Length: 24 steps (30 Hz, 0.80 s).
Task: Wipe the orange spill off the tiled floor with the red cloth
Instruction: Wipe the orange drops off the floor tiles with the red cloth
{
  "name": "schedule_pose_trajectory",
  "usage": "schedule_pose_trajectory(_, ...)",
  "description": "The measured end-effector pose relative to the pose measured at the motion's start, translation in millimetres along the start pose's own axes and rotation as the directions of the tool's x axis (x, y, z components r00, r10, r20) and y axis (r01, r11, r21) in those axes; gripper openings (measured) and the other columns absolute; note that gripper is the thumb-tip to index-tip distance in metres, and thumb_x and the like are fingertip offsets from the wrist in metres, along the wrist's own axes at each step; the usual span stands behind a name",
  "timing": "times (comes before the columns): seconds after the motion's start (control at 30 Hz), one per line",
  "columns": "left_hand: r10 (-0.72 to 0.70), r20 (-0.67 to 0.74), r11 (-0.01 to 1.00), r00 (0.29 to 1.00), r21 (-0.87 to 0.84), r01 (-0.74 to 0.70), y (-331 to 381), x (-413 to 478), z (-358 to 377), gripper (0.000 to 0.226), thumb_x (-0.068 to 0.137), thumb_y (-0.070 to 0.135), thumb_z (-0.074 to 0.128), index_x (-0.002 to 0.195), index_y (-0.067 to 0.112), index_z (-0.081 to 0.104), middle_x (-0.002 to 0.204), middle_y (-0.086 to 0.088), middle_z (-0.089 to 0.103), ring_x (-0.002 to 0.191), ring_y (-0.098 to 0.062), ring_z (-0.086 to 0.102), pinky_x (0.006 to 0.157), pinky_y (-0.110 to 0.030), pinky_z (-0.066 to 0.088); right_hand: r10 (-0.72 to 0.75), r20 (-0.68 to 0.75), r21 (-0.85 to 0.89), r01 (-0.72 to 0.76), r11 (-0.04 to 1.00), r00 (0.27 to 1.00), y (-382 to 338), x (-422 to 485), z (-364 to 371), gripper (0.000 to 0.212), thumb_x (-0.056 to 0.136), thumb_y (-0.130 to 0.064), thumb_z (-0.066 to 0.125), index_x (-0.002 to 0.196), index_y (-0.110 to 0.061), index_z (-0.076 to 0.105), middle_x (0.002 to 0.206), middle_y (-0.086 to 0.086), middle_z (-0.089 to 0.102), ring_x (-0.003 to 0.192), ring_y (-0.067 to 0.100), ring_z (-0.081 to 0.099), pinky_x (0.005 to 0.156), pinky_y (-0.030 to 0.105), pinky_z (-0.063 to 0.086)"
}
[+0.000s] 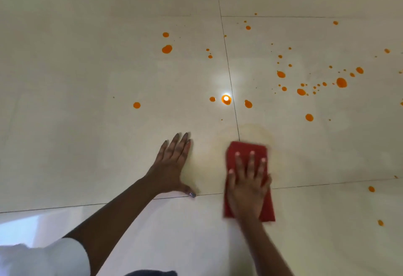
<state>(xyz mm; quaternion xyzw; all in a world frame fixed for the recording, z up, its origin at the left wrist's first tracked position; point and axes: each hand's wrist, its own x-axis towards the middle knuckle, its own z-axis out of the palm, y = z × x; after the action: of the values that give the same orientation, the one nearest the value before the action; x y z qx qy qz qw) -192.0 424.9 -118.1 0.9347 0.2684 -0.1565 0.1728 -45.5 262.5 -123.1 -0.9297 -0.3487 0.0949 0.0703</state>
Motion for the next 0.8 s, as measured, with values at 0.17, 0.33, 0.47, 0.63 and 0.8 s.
schedule_pose_trajectory(0.17,-0.088,-0.031,0.994,0.996,-0.069,0.086,0,36,-14,0.147,0.050,0.085,0.059,0.144,0.006,-0.021,0.147,-0.009,-0.036,0.137,-0.024,-0.035,0.112,-0.035,-0.020,-0.394,0.097,-0.096,0.403,0.910,0.914,-27,78,-1,0.051,0.094,-0.043,0.033,0.144,-0.038,0.029,0.156,0.002,0.022,0.144,0.030,0.015,0.112,0.056,0.012)
schedule_pose_trajectory(0.33,-0.134,-0.028,0.986,0.991,-0.104,0.131,-2,54,-21,0.149,0.049,0.085,0.060,0.144,0.005,-0.021,0.142,-0.008,-0.042,0.129,-0.023,-0.042,0.108,-0.036,-0.023,0.043,-0.043,-0.036,-0.045,0.998,0.998,28,97,-8,0.051,0.097,-0.040,0.031,0.146,-0.033,0.023,0.157,0.005,0.017,0.145,0.031,0.008,0.112,0.058,0.012)
schedule_pose_trajectory(0.47,-0.176,-0.032,0.981,0.984,-0.086,0.172,-1,58,-16,0.150,0.045,0.092,0.051,0.140,0.009,-0.030,0.141,-0.007,-0.045,0.131,-0.024,-0.043,0.109,-0.038,-0.023,-0.244,-0.001,-0.004,0.244,0.970,0.970,-36,47,7,0.052,0.089,-0.042,0.034,0.140,-0.032,0.040,0.150,0.006,0.035,0.138,0.034,0.029,0.105,0.060,0.024)
schedule_pose_trajectory(0.63,-0.163,-0.060,0.981,0.985,-0.118,0.156,-3,58,-14,0.146,0.038,0.098,0.039,0.136,0.016,-0.033,0.146,-0.004,-0.041,0.135,-0.020,-0.040,0.106,-0.031,-0.030,-0.311,0.118,-0.108,0.324,0.940,0.943,-32,182,-11,0.051,0.098,-0.043,0.024,0.147,-0.040,0.013,0.159,-0.002,0.005,0.146,0.025,-0.001,0.115,0.053,0.004)
schedule_pose_trajectory(0.8,-0.188,-0.084,0.978,0.979,-0.103,0.179,-1,59,-12,0.147,0.035,0.099,0.032,0.136,0.015,-0.034,0.147,-0.006,-0.040,0.134,-0.021,-0.041,0.108,-0.033,-0.028,-0.030,-0.066,-0.037,0.027,0.999,0.997,-8,123,-7,0.050,0.096,-0.037,0.033,0.145,-0.032,0.029,0.155,0.005,0.023,0.143,0.032,0.016,0.110,0.058,0.017)
